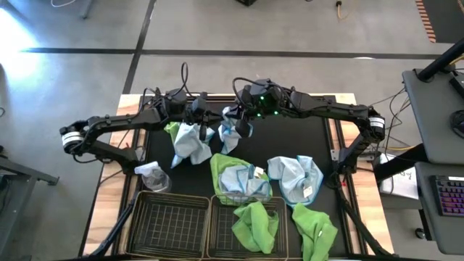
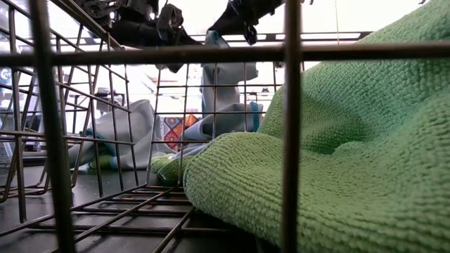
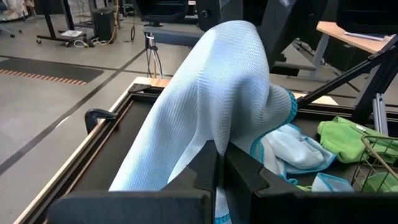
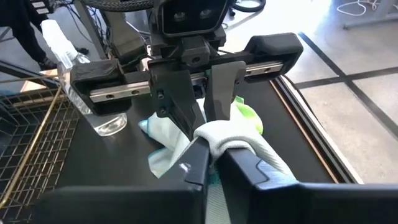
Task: Sort microfiber towel by color & place in baskets
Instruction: Put the top right blue towel into the left wire basket
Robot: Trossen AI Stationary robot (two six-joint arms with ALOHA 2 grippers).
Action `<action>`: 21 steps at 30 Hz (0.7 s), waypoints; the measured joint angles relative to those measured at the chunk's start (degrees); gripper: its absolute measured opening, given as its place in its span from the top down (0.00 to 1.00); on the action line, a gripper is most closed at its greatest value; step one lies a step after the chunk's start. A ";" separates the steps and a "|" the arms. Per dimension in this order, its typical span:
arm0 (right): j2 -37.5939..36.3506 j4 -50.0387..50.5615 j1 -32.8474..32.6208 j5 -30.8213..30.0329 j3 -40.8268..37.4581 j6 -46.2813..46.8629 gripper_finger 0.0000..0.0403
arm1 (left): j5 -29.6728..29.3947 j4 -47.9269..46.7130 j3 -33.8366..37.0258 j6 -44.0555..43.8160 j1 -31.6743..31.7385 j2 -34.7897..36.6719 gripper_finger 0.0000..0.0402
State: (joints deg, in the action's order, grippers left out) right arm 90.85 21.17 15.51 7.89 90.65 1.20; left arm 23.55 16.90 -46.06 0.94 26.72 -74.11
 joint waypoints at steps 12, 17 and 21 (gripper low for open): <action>0.00 0.02 0.00 -0.45 0.00 -1.28 0.58 | -0.02 -0.03 0.00 -0.52 0.00 0.00 1.00; 0.00 0.41 0.00 -0.50 0.00 -1.25 0.50 | -0.02 -0.03 0.00 -0.52 0.00 0.00 1.00; 0.00 4.48 0.02 -2.21 0.00 -1.38 0.49 | -0.02 -0.32 0.00 -1.79 0.00 0.22 1.00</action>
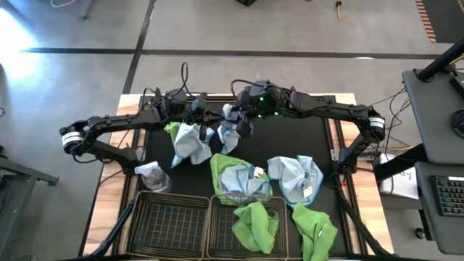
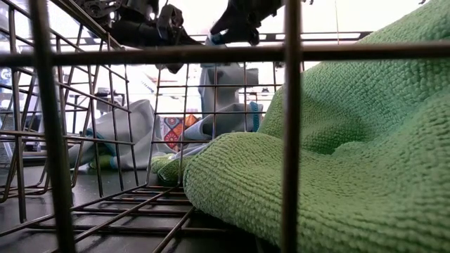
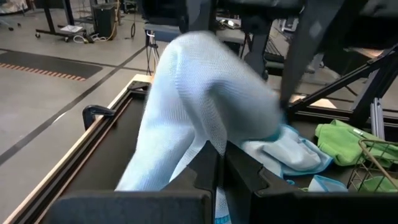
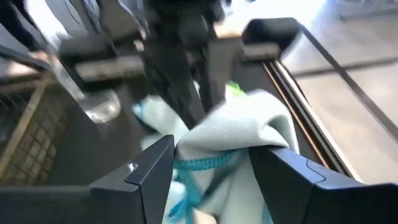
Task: Sort microfiber towel by color & place in baskets
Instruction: Put the top right blue towel into the left wire basket
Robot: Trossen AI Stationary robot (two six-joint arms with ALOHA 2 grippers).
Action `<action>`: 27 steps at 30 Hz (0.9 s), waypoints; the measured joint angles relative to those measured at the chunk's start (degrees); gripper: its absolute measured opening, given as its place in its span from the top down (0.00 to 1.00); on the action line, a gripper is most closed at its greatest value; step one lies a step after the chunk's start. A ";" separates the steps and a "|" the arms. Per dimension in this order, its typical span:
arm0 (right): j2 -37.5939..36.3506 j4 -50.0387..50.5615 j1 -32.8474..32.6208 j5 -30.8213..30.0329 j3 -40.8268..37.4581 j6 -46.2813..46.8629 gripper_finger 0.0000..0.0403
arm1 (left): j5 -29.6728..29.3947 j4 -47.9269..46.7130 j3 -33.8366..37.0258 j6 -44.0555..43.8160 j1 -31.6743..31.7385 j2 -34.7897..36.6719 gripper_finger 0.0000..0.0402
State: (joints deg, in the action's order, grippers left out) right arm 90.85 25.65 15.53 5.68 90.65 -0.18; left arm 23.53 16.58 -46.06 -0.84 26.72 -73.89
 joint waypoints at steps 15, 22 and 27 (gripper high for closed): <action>-0.84 11.28 0.13 -12.31 0.00 -1.74 0.49 | -0.02 -4.84 0.00 0.09 0.00 10.46 1.00; -1.60 11.19 0.15 -13.40 0.00 -1.80 0.49 | 0.03 -6.52 0.00 -1.96 -0.07 16.35 1.00; -1.60 11.26 0.24 -16.20 0.00 -1.78 0.49 | 4.15 -6.48 0.00 -5.64 -0.12 20.26 1.00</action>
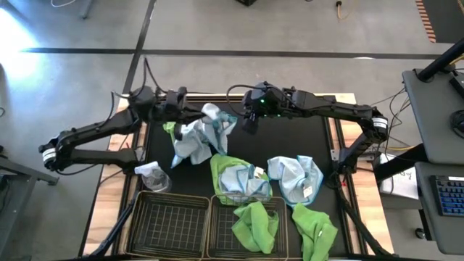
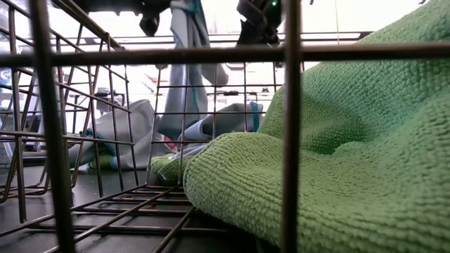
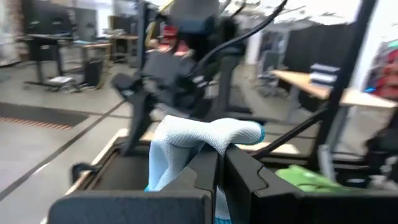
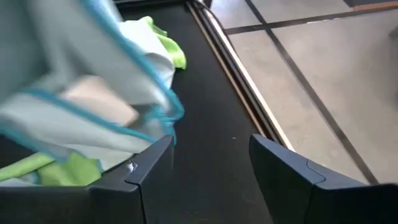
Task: Sort microfiber towel by color & place in baskets
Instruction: Put the top right blue towel into the left wire basket
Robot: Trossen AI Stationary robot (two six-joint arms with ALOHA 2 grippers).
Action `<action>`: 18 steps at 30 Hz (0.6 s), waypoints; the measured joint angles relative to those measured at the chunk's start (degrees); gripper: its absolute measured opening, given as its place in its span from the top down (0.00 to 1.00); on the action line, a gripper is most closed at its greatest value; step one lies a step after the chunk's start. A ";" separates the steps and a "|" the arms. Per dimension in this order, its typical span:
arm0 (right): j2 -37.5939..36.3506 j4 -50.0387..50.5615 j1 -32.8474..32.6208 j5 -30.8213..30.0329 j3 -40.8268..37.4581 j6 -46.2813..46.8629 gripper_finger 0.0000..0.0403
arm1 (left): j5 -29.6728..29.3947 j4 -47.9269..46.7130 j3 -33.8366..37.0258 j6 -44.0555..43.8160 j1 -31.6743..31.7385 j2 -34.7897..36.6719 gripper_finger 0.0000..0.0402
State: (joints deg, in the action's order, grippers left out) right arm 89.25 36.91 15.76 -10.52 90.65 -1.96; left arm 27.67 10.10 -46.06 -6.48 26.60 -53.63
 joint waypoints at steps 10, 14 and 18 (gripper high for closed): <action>0.00 0.07 0.01 -0.09 0.00 2.06 0.49 | 5.72 2.44 0.00 -8.17 -4.66 7.27 1.00; 0.00 0.07 0.02 -0.11 0.00 3.52 0.49 | 6.79 6.64 0.00 -10.98 -9.68 8.83 1.00; 0.00 0.11 0.01 -0.09 0.00 4.99 0.49 | 6.89 10.78 0.00 -12.30 -15.89 9.40 1.00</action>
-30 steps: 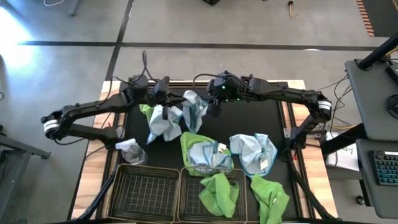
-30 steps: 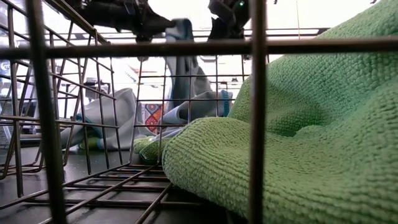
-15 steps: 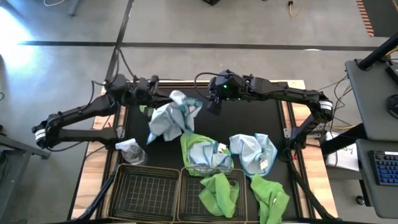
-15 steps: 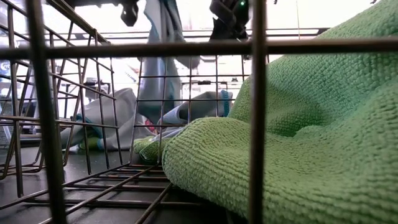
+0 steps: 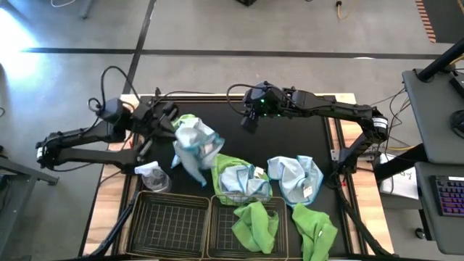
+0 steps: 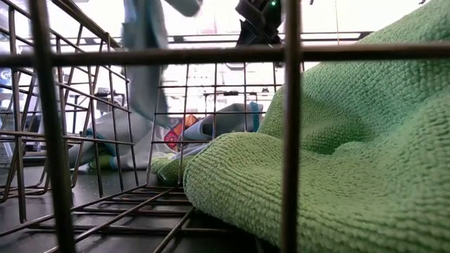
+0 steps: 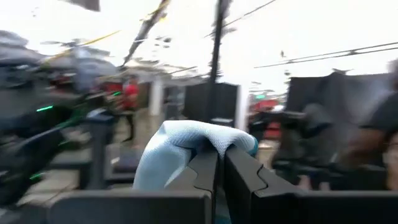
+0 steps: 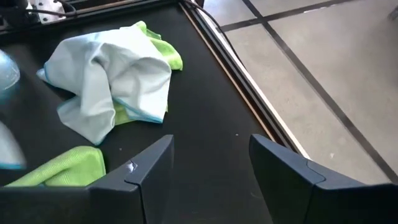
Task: Sort microfiber towel by color & place in baskets
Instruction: Put the top right blue towel into the left wire basket
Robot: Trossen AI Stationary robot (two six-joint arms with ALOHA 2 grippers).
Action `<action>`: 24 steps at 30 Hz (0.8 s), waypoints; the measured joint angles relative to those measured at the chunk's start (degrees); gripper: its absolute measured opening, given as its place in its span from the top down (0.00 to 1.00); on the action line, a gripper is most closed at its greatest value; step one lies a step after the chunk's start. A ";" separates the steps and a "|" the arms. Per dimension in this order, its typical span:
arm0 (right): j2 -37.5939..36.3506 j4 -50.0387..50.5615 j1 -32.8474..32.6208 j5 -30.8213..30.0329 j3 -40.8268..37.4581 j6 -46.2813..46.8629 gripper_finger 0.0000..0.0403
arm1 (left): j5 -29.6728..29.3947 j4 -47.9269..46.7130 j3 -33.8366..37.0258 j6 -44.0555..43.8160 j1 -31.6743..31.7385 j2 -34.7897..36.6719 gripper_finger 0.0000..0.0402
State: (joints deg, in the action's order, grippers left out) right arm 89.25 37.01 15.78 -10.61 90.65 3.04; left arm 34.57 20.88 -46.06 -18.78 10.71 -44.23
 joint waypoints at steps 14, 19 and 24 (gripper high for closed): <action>0.00 0.67 0.00 0.02 0.00 4.26 0.49 | -1.34 9.64 0.00 0.46 -21.22 -3.89 1.00; 0.00 2.19 0.00 0.02 0.00 4.43 0.49 | -1.68 11.53 -0.01 3.59 -24.93 -5.33 1.00; 0.02 4.08 -0.01 0.02 0.00 4.46 0.49 | -0.71 11.50 -3.47 5.99 -29.00 -7.40 1.00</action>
State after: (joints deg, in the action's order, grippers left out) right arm 89.27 41.09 15.77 -10.59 90.65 7.49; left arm 33.86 32.38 -49.53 -12.79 -18.28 -51.63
